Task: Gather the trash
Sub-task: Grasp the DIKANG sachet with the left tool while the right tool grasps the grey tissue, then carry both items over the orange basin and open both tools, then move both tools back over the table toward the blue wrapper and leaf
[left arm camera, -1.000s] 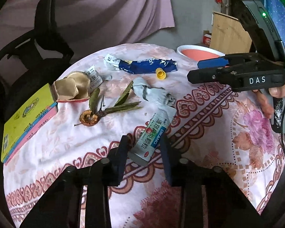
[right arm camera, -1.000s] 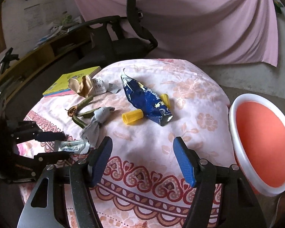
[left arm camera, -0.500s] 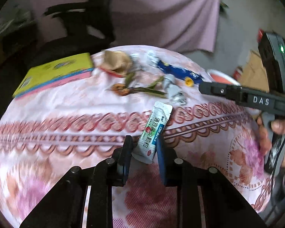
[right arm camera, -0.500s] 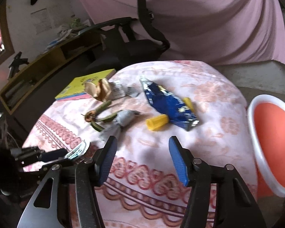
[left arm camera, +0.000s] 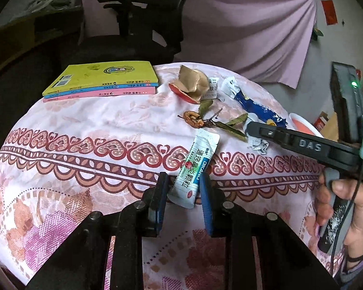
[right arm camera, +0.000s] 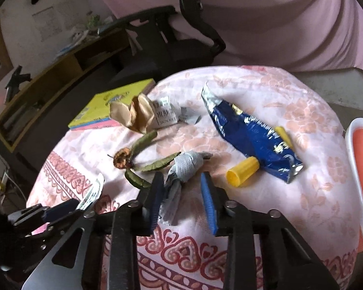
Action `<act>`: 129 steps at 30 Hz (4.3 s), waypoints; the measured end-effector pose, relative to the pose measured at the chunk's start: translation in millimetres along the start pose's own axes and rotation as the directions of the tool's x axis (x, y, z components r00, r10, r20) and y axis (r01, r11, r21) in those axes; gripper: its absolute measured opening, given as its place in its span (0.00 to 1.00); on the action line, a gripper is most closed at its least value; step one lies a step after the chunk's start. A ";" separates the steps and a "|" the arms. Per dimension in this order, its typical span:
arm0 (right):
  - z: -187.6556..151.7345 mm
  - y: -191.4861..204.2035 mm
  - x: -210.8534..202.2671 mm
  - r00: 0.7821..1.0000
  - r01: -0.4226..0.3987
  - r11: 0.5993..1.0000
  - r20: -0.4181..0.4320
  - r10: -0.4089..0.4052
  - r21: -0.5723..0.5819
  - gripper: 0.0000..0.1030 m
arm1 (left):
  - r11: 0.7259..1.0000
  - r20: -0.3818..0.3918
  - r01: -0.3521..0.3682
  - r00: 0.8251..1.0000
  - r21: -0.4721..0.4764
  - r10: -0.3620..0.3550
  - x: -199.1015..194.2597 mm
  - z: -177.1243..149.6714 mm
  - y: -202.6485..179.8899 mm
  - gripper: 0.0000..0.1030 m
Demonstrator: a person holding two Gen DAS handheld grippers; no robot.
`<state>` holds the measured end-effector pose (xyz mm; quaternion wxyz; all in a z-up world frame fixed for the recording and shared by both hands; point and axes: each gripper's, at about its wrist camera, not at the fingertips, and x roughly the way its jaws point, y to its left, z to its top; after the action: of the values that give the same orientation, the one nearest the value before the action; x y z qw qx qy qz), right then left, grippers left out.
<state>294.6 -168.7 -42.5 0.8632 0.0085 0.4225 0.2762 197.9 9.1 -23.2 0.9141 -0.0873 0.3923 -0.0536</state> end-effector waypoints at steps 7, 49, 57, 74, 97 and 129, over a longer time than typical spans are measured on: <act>-3.2 1.7 -3.0 1.000 -0.016 0.999 -0.003 0.016 -0.030 0.09 | 0.997 -0.039 -0.006 0.999 0.071 0.009 7.7 3.2 -13.1 0.27; -59.2 -102.1 -225.7 0.575 0.265 0.954 0.772 -0.273 0.140 0.08 | 0.882 0.514 0.054 0.795 0.469 -0.322 -45.7 51.5 -240.2 0.18; -65.3 -148.3 -224.6 0.584 0.329 0.912 0.706 -0.401 0.246 0.08 | 0.845 0.405 0.133 0.832 0.519 -0.380 -1.4 56.1 -293.0 0.18; -65.9 -212.3 -196.6 0.717 0.293 0.877 0.520 -0.465 0.380 0.09 | 0.886 0.098 0.288 0.934 0.364 -0.344 81.4 83.4 -311.7 0.19; -60.9 -220.4 -181.6 0.782 0.295 0.874 0.429 -0.453 0.387 0.31 | 0.933 0.099 0.291 0.944 0.210 -0.316 68.5 96.5 -266.7 0.39; -41.3 -60.2 -187.9 0.598 0.223 0.973 0.780 -0.183 0.057 1.00 | 0.998 0.595 -0.059 0.804 0.035 0.026 -58.7 50.7 -82.1 0.98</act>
<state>200.4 -319.6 52.1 0.9862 0.0593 -0.0021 0.1546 192.0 -55.5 69.2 0.9938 -0.0672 0.0872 -0.0134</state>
